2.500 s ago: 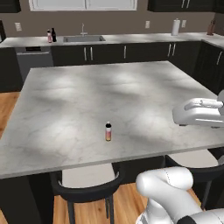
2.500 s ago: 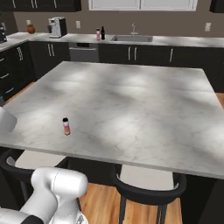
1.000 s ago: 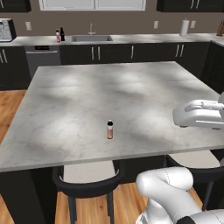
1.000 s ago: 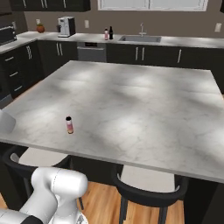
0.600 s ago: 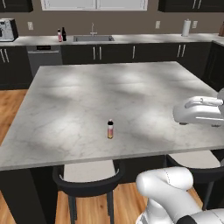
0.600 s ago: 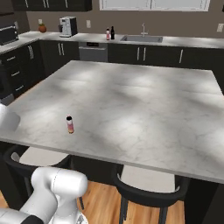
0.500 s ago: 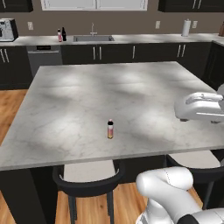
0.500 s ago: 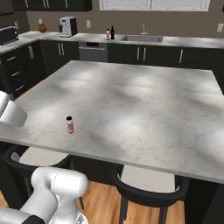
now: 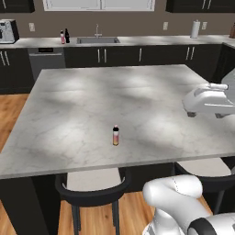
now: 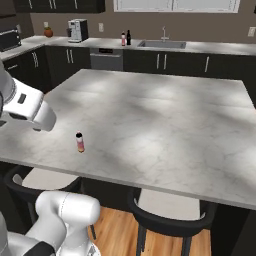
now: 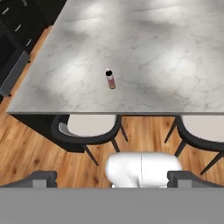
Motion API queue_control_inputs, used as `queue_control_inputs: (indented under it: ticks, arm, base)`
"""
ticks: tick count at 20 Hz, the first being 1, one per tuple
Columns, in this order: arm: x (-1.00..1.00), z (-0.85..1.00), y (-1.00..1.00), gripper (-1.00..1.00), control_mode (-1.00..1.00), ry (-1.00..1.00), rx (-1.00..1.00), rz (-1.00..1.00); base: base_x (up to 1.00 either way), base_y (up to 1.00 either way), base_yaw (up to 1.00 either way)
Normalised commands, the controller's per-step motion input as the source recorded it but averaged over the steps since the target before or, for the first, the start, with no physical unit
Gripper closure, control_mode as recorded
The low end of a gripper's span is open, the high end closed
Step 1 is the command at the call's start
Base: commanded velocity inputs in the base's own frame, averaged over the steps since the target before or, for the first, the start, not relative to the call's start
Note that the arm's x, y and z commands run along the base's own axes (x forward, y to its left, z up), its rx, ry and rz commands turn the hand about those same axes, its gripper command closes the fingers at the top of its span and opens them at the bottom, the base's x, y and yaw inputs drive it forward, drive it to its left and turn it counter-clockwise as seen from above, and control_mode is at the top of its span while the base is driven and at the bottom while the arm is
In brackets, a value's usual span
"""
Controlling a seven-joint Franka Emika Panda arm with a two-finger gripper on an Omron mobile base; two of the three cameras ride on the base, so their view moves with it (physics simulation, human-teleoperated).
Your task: Place the large bottle from the dining counter next to the other large bottle outside the sink, and place the small bottle from the dining counter next to the other small bottle inside the sink.
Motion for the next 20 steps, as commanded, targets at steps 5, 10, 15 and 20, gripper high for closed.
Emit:
queue_control_inputs:
  ticks: [5,10,15,20]
  arm:
    - [0.26,-0.03,0.08,-1.00,-1.00,0.06,-0.10,0.04]
    - [0.32,-0.30,0.13,-1.00,-1.00,0.08,-0.07,0.03]
    - [0.25,-0.48,0.08,-1.00,-1.00,0.06,-0.01,0.03]
    - [0.17,-0.42,0.02,-1.00,-1.00,0.03,0.00,0.03]
  base:
    - [0.00,0.00,0.00]
    - [0.00,0.00,0.00]
    - [0.00,0.00,0.00]
    - [0.00,0.00,0.00]
